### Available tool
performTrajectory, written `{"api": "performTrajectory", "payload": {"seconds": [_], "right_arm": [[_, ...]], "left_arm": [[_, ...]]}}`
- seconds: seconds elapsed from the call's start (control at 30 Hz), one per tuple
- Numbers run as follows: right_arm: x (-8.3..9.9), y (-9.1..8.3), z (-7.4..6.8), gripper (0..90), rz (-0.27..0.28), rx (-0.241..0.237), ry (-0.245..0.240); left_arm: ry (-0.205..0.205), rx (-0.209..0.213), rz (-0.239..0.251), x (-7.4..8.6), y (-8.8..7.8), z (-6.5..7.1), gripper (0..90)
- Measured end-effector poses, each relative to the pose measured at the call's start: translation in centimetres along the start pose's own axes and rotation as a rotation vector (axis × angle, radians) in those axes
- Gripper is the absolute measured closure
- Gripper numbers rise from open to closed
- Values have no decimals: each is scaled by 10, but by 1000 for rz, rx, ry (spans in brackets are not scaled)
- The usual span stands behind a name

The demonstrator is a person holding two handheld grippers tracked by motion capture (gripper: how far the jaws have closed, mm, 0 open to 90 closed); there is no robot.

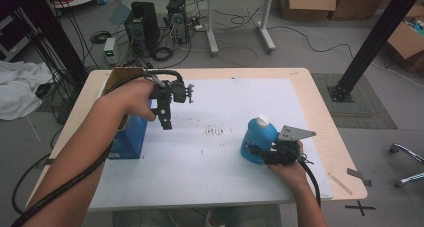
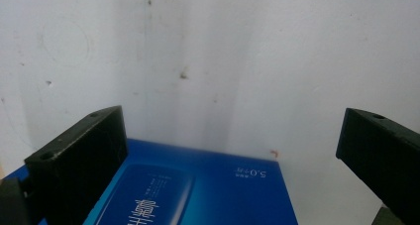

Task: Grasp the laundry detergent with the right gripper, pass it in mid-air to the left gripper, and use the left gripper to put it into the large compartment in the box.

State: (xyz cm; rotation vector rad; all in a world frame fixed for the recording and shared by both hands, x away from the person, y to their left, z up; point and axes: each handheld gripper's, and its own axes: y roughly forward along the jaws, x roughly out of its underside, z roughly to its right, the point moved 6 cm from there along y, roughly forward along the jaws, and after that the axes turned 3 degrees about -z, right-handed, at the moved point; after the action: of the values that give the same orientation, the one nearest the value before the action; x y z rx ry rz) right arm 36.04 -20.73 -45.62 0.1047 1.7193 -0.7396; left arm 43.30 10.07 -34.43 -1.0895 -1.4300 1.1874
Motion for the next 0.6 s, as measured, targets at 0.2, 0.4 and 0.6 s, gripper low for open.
{"api": "performTrajectory", "payload": {"seconds": [0.2, 0.4, 0.6], "right_arm": [[0, 1, 0, 368, 5, 9, -2], [0, 1, -1, 391, 11, -1, -3], [0, 1, -1, 403, 16, -3, -7]], "left_arm": [[0, 3, -1, 0, 1, 0, 1], [-1, 2, -3, 0, 2, 0, 1], [0, 4, -8, -1, 4, 1, 1]]}}
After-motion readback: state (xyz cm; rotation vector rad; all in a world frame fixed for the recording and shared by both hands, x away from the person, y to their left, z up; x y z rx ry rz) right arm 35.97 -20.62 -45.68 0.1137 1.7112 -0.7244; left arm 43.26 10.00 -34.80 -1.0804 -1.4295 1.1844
